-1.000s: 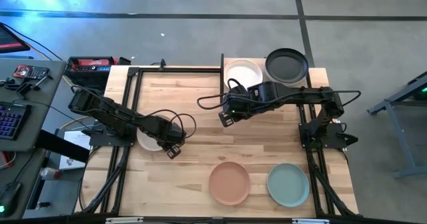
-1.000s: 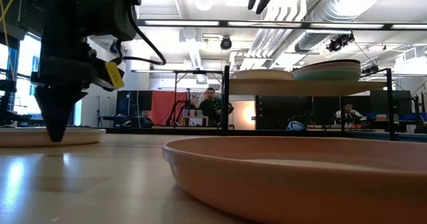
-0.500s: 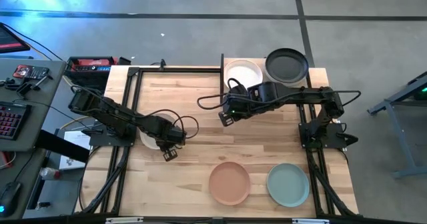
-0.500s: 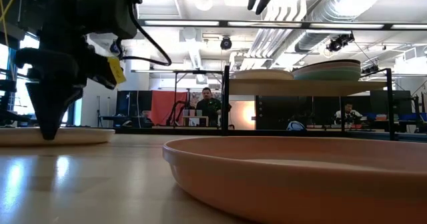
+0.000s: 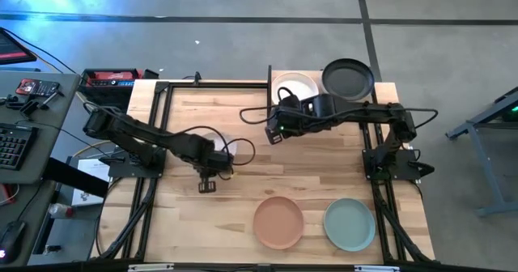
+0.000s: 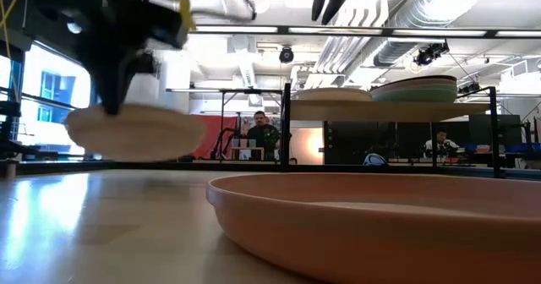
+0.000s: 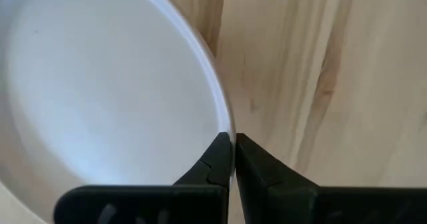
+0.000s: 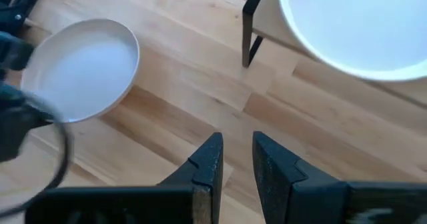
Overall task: Place and stack plates onto a shelf
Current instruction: Stack the gray plate on top of the white plate on the shelf
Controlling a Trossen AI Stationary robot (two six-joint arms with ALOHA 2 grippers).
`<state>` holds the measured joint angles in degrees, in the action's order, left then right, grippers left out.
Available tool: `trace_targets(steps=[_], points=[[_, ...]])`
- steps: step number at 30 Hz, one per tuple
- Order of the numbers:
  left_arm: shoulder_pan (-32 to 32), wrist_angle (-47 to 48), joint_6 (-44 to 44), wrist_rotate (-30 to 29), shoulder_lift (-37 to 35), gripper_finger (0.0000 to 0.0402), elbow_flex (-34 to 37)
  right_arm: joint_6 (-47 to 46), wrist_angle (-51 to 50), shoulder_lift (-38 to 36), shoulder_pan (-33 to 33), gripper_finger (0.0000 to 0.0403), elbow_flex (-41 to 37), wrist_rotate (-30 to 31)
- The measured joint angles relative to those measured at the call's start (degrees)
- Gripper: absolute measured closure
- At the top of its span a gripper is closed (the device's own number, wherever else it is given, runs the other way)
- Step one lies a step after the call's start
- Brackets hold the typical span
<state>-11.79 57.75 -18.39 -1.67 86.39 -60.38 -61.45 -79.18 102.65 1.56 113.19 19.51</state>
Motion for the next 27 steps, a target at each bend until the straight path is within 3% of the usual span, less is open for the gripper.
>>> trace_targets(steps=[14,22,27], points=[[0.13,8.36,35.00,-16.06,0.00,0.0401,-14.33,14.49,4.53,0.00,-7.94,0.0323,0.00,-0.85],[1.11,8.45,54.00,-24.06,0.00,0.0401,-16.15,18.95,9.29,0.00,-13.85,0.0291,0.00,-7.12],[3.34,7.44,59.63,-27.85,0.00,0.0401,-16.15,21.49,10.45,0.00,-16.54,0.0289,0.00,-9.12]])
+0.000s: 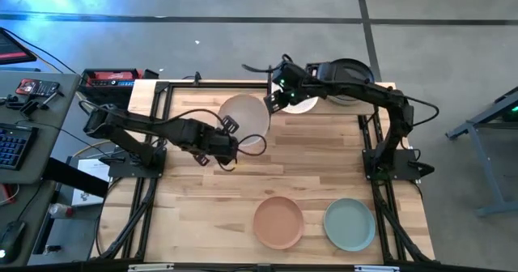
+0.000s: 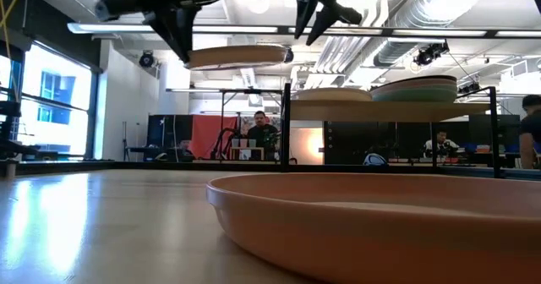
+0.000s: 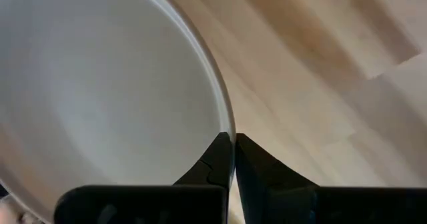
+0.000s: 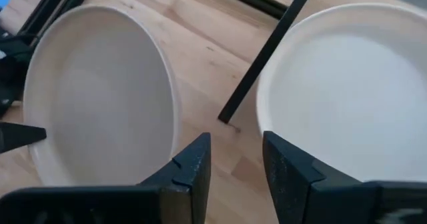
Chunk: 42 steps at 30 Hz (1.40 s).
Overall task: Place and stack plates onto a shelf
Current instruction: Stack the gray plate on top of the white plate on the shelf
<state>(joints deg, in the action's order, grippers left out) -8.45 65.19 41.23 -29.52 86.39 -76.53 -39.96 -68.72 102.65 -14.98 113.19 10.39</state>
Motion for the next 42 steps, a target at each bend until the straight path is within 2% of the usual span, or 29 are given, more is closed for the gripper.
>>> trace_targets(steps=[4,21,29,36,39,42], points=[[1.98,-3.73,3.31,-1.62,0.00,0.0401,0.00,1.45,0.00,0.00,-1.35,0.0289,0.00,-0.08],[7.99,-13.14,15.60,-1.57,0.00,0.0401,0.04,2.95,0.02,0.00,-2.33,0.0289,0.00,-0.02],[8.93,-13.26,16.52,-0.95,-0.02,0.0401,0.04,2.95,0.04,0.00,-3.07,0.0289,0.00,0.04],[9.22,-17.95,19.51,-1.07,-0.02,0.0401,0.04,2.95,0.69,0.00,-4.25,0.0290,-0.01,-1.18],[9.22,-18.12,20.50,-1.07,-0.02,0.0401,0.04,2.95,0.71,0.00,-4.53,0.0302,-0.02,-1.82],[9.43,-18.12,20.41,-1.07,-0.02,0.0401,0.04,3.22,0.71,0.00,-4.61,0.0332,0.00,-2.09]])
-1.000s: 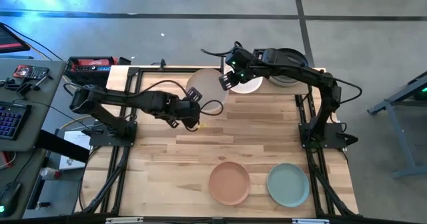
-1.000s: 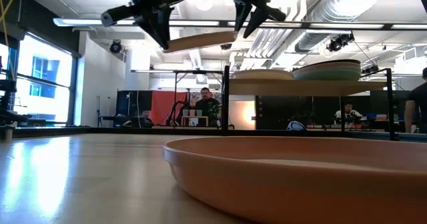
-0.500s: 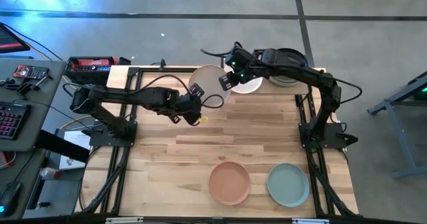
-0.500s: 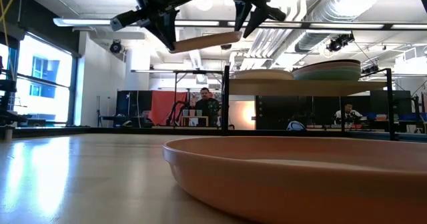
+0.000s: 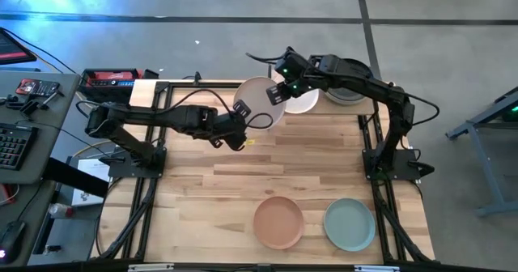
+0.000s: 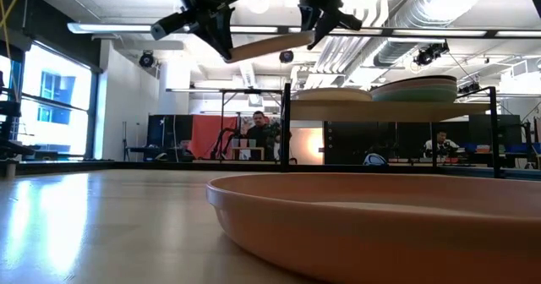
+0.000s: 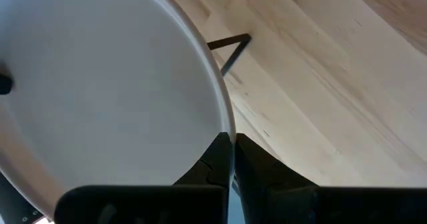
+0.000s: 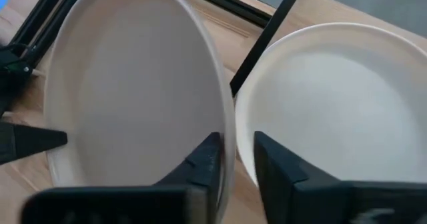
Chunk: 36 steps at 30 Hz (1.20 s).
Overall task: Place and stack plates onto a shelf
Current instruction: Stack the gray plate on top of the white plate on the shelf
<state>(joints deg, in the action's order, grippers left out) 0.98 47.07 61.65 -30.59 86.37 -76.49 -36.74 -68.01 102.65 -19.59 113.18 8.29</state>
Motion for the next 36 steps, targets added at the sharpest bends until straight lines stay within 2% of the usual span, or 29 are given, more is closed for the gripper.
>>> trace_targets(steps=[3,5,17,26,31,36], points=[[0.61,-0.33,0.01,0.04,0.00,0.0401,0.00,1.14,0.07,0.00,0.03,0.0380,-0.01,-0.28],[1.06,-0.66,-0.40,0.21,0.00,0.0400,0.00,1.17,0.07,0.00,0.04,0.0396,-0.02,-0.02],[2.44,-1.10,-2.14,0.46,0.39,0.0369,0.00,0.56,-0.08,0.00,-0.09,0.0401,-0.02,-0.69],[2.44,-3.09,-10.08,1.95,1.55,0.0328,-0.03,-0.30,-1.39,0.00,-0.98,0.0402,-0.02,-1.38],[2.39,-4.09,-17.55,-0.55,1.49,0.0311,-0.02,0.92,-2.74,0.00,-2.37,0.0403,-0.02,-1.55],[2.39,-4.13,-21.67,-5.05,1.04,0.0311,-0.02,3.37,-4.07,0.00,-5.28,0.0403,-0.04,-1.46]])
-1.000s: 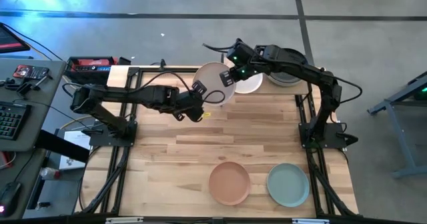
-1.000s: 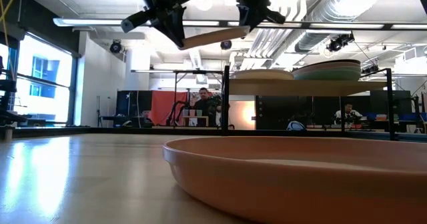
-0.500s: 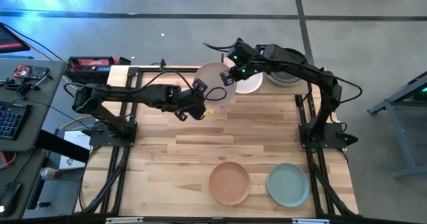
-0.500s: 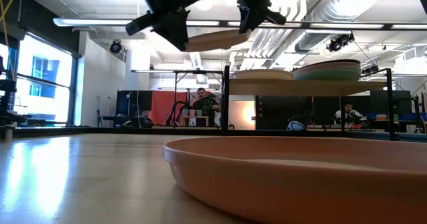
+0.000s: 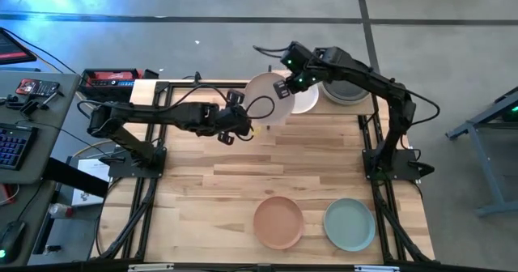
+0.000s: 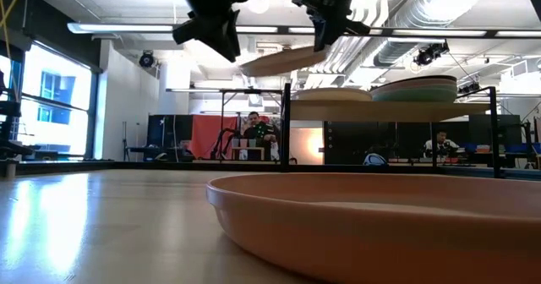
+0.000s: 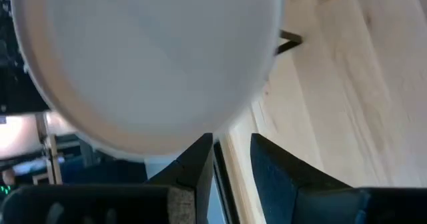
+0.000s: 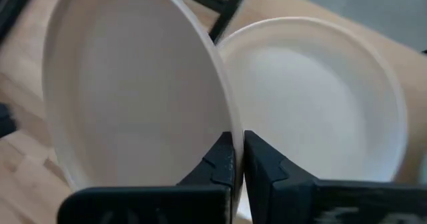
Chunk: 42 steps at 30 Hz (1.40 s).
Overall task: Place and stack plates onto a shelf
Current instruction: Stack the gray plate on top of the white plate on the shelf
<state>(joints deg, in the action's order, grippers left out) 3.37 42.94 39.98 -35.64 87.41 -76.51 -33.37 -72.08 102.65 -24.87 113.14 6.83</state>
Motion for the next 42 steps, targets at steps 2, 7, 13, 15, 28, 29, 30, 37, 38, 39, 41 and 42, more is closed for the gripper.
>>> trace_targets(steps=[2,7,13,15,28,29,30,37,38,39,41,42], points=[[0.01,0.36,-1.31,-0.05,-0.05,0.0312,0.00,1.37,-0.30,0.00,-1.67,0.0403,0.00,-0.38],[-0.02,0.26,-3.58,-0.02,-0.26,0.0312,0.00,6.57,-0.19,0.00,-7.07,0.0403,0.00,-4.14],[0.44,0.31,-9.36,0.00,-0.26,0.0312,0.00,14.12,-0.19,0.00,-15.32,0.0403,0.00,-11.52],[0.96,0.43,-11.26,0.00,-0.26,0.0311,0.00,17.35,-0.19,0.00,-18.21,0.0403,0.00,-14.92],[5.12,0.41,-14.94,3.44,-0.26,0.0312,0.00,30.91,-1.95,0.02,-31.19,0.0403,-4.13,-28.09],[5.47,0.35,-14.94,3.58,-0.26,0.0312,0.00,30.94,-1.85,0.02,-31.30,0.0403,-4.89,-28.08],[5.77,0.29,-14.94,3.58,-0.23,0.0311,0.00,31.05,-1.85,0.02,-31.35,0.0403,-5.54,-28.08],[7.74,0.04,-16.12,3.58,-0.23,0.0311,0.00,31.91,-1.12,0.02,-29.94,0.0403,-8.86,-26.31],[8.00,0.04,-16.80,3.58,-0.23,0.0312,0.00,31.88,-0.87,0.00,-29.57,0.0403,-9.35,-26.32],[8.22,0.04,-17.46,3.58,-0.23,0.0312,0.00,31.88,-0.43,0.00,-29.19,0.0403,-9.99,-26.25],[8.60,0.03,-18.77,3.57,-0.23,0.0312,0.00,31.83,0.24,0.02,-28.41,0.0403,-11.00,-26.09],[8.73,0.04,-19.28,3.58,-0.23,0.0312,0.00,31.76,0.56,0.02,-28.11,0.0403,-11.17,-25.97]])
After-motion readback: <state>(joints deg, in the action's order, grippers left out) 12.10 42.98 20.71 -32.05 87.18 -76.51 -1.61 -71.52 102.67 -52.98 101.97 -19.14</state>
